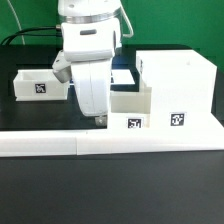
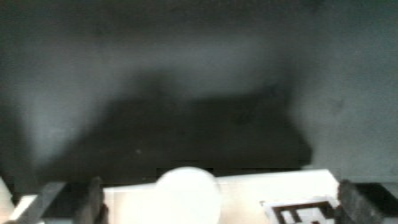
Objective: Assemble drawer
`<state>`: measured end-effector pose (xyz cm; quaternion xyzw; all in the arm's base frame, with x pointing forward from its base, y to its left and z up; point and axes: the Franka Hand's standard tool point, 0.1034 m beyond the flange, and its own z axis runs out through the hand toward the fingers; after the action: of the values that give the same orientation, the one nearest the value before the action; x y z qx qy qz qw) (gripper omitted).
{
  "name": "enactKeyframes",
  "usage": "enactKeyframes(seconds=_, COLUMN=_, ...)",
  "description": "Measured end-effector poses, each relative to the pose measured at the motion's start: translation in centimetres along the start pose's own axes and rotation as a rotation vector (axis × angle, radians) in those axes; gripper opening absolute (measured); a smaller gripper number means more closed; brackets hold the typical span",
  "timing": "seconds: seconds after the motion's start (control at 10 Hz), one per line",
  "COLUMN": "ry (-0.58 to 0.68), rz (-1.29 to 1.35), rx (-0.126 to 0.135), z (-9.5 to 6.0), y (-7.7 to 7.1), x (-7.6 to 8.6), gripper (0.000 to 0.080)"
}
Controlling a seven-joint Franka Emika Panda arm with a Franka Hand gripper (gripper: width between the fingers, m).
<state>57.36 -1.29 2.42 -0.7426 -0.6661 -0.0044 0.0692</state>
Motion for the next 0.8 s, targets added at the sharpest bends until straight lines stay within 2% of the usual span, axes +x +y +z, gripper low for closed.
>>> enactKeyframes(seconds=0.3, ry=0.0, rz=-0.004, rx=0.0, z=0.0, y=0.0, x=0.0, gripper=0.0649)
enactKeyframes(seconds=0.7, ry=-0.001, rz=-0.031, rx=-0.001, z=-1.6, y=2.1, x=0.2, gripper=0.0649)
enactKeyframes(seconds=0.8, ry=-0.008, rz=-0.013, rx=0.0, z=-1.7, y=2.2, x=0.3, gripper=0.0649)
